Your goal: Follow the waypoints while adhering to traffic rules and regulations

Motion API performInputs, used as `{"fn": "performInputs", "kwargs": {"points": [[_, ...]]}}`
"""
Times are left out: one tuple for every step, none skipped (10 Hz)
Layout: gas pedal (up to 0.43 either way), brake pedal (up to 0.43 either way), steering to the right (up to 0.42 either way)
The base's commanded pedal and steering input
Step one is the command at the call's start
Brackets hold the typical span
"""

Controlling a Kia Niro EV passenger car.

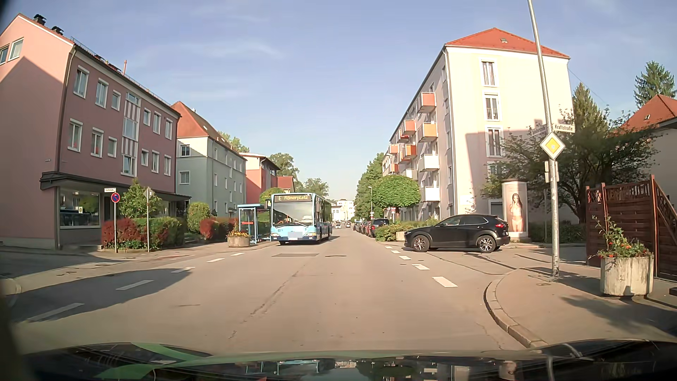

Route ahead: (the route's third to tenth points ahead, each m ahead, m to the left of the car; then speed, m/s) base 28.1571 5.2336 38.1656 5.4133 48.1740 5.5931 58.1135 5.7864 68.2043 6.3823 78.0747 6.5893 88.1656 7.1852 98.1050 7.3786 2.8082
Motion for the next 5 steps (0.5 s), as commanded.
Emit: {"fn": "performInputs", "kwargs": {"points": [[0.157,0.0,-0.02],[0.169,0.0,-0.02],[0.169,0.0,-0.021],[0.169,0.0,-0.021],[0.169,0.0,-0.021]]}}
